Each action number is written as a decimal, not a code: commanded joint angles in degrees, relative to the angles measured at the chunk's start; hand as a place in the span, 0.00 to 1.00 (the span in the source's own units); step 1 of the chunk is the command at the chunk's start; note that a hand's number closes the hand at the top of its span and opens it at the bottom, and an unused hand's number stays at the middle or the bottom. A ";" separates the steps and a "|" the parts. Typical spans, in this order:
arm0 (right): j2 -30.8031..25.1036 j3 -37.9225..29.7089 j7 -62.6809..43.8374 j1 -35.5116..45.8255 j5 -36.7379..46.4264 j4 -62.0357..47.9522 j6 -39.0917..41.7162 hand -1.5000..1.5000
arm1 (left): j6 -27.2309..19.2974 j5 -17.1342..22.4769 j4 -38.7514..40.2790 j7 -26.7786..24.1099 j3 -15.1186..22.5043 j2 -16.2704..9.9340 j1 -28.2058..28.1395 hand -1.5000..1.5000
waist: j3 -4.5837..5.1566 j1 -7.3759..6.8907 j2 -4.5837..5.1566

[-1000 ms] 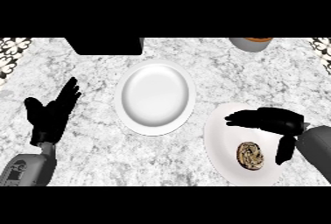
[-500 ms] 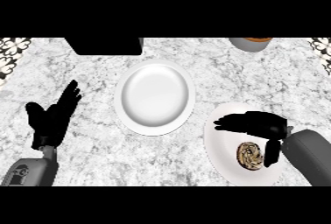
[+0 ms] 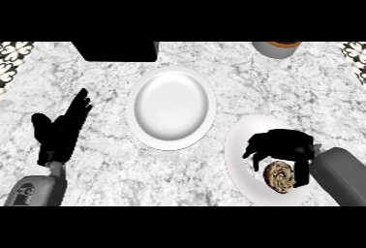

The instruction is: Pick the cupcake from the plate and place it in the plate

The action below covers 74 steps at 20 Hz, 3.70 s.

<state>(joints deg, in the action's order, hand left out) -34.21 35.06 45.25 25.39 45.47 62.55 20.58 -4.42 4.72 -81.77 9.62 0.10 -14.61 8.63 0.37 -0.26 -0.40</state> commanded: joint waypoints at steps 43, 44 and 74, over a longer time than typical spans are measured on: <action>34.21 11.51 -87.42 24.58 -2.44 5.59 -54.54 1.00 | 1.54 -1.24 0.91 1.45 -1.17 1.58 2.89 0.50 | -0.36 -1.24 0.59; 34.21 10.69 -85.70 25.69 -4.54 3.09 -54.02 1.00 | 2.73 -0.50 -1.32 2.49 -1.11 0.97 1.52 0.50 | -0.36 -1.43 0.59; 34.21 -11.29 -39.31 22.92 -38.89 -2.31 -40.92 0.00 | 4.05 -1.81 2.16 -0.76 -3.74 0.73 0.97 0.50 | -0.39 0.23 0.22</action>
<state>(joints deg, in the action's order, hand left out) 0.00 26.01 7.24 50.55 11.60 54.30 -22.22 -0.49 3.36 -79.30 9.22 -3.49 -13.57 10.44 -0.04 -0.68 0.05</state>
